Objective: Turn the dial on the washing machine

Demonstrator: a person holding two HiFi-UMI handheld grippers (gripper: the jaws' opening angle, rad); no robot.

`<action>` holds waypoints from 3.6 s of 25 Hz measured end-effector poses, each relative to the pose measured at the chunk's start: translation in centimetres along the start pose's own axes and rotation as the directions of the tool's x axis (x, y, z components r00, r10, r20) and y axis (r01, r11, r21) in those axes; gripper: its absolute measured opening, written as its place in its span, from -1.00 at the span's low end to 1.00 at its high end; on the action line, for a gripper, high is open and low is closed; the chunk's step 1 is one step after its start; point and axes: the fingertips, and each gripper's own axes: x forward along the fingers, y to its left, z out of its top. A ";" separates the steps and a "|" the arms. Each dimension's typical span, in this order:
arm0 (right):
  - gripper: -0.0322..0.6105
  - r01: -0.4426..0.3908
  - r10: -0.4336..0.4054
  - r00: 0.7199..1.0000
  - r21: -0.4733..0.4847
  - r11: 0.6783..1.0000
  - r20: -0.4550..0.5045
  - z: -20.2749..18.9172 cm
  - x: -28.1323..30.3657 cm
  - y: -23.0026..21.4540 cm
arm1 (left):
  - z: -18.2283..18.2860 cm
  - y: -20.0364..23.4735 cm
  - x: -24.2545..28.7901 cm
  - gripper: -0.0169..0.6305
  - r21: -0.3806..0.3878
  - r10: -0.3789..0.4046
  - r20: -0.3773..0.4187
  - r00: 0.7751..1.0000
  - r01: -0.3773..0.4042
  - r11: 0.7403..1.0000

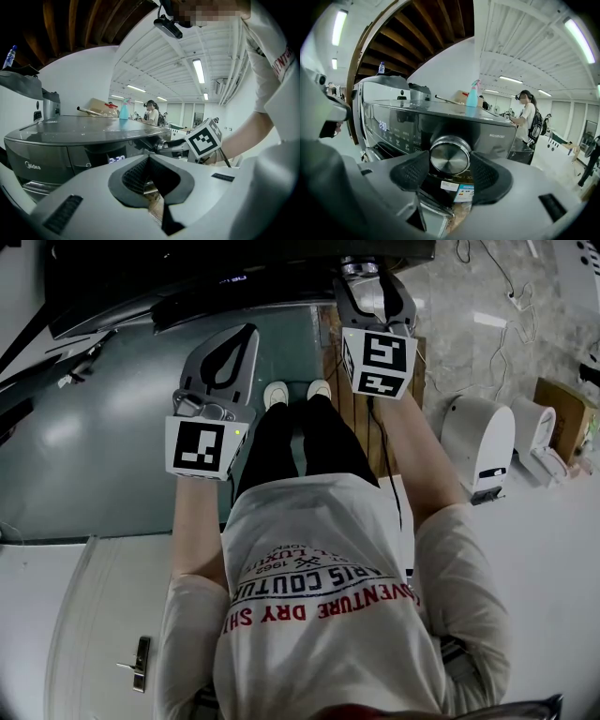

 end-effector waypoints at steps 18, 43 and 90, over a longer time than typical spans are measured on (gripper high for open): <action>0.15 0.053 -0.045 0.998 -0.241 0.969 0.039 -0.1 -0.3 0.8 | 0.0 -1.1 0.4 -0.90 0.041 -0.028 -0.017 0.999 0.028 0.999; -0.02 -0.012 0.012 1.000 -0.028 1.000 0.005 0.5 -0.3 0.3 | -0.2 -0.4 0.4 -0.90 0.033 -0.013 -0.009 1.000 0.013 0.999; -0.81 -0.141 0.148 0.925 -0.046 0.989 0.349 16.6 -21.7 5.8 | 13.3 0.1 -15.1 -0.90 0.151 0.090 0.212 0.973 -0.124 0.981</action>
